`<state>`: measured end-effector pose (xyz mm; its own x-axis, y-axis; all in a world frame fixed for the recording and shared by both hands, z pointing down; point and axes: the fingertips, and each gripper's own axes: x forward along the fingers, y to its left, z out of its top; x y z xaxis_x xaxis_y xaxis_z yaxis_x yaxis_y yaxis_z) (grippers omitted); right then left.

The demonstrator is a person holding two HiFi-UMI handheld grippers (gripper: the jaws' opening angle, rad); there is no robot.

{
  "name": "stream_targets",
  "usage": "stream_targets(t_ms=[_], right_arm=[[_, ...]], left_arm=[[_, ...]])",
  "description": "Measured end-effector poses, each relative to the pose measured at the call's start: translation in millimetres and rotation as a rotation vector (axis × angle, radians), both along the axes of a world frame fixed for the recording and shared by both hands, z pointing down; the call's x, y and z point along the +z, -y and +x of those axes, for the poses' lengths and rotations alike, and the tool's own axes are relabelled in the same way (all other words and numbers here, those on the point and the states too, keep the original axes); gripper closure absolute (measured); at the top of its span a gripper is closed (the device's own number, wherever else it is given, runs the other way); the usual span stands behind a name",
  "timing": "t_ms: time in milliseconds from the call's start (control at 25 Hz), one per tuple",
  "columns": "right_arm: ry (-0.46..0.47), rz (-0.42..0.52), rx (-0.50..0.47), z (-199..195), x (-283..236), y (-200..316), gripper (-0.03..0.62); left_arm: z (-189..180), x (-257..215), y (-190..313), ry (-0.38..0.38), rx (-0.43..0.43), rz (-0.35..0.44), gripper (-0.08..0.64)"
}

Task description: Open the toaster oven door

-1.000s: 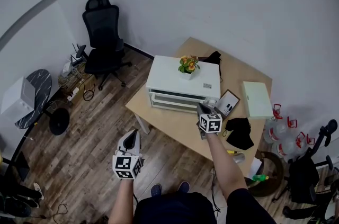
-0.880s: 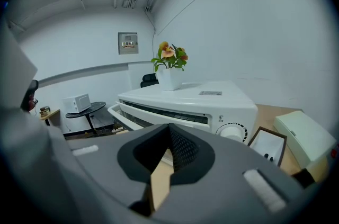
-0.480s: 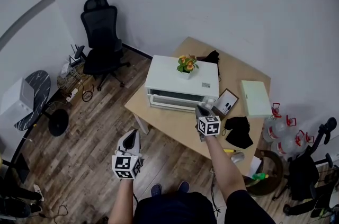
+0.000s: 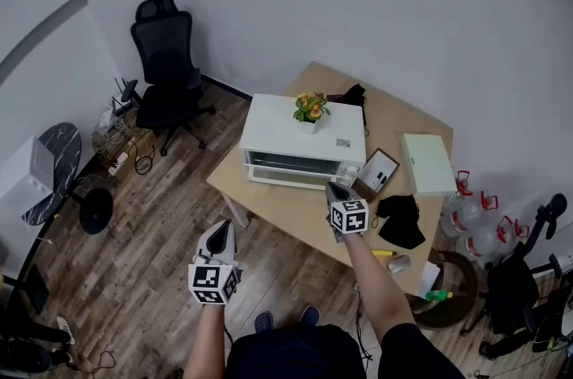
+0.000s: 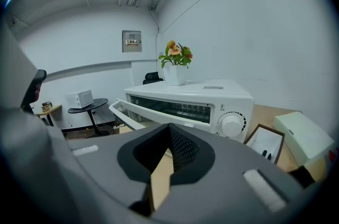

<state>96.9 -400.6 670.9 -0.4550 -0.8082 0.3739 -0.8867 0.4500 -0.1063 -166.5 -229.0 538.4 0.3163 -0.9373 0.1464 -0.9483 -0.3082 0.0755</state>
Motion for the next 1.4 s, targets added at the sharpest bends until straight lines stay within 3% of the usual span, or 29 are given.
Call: stream_targets(t_ms=[440, 680, 1120, 1400], right_arm=[[0.008, -0.005, 0.004, -1, 3, -7, 0.581], [0.008, -0.007, 0.009, -1, 5, -12, 0.581], [-0.046, 0.0, -0.004, -3, 11, -22, 0.581], [-0.034, -0.007, -0.001, -3, 13, -25, 0.581]], left_arm=[[-4, 0, -3, -0.028, -0.001, -0.006, 0.565], [1, -1, -11, 0.057, 0.007, 0.005, 0.565], [-3, 7, -14, -0.015, -0.002, -0.023, 0.565], [-7, 9, -17, -0.014, -0.012, -0.027, 0.565]])
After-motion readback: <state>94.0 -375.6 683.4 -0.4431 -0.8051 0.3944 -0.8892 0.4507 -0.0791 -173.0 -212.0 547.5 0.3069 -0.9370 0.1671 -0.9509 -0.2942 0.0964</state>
